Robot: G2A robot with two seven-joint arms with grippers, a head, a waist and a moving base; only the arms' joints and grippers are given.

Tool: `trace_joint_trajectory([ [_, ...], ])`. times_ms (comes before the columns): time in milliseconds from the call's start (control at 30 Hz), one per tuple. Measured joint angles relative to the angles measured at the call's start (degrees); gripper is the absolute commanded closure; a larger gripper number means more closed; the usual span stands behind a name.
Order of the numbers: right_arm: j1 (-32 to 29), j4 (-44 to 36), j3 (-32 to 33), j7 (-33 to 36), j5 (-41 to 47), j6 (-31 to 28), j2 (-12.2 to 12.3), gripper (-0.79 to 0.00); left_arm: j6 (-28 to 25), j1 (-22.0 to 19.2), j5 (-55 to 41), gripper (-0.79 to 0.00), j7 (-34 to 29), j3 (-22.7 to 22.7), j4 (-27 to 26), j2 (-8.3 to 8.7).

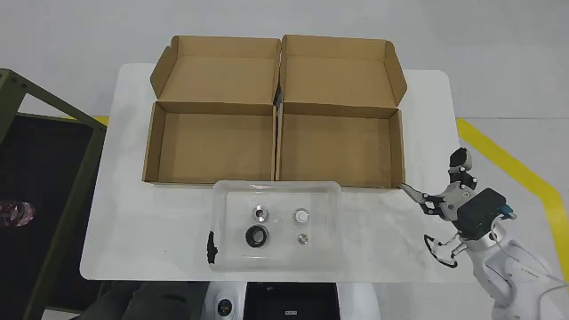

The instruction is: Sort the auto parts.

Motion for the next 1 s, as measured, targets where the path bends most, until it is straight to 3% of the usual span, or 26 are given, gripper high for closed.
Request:
trace_joint_trajectory([
  [633, 0.06, 0.01, -0.23, 0.43, -0.05, -0.07, 0.01, -0.785, 0.00, 0.00, 0.00, -0.785, 0.00, 0.00, 0.00, 0.00],
  [1000, 4.03, -3.72, -4.33, 10.01, -1.96, -8.81, 0.90, -0.785, 0.00, 0.00, 0.00, -0.785, 0.00, 0.00, 0.00, 0.00],
])
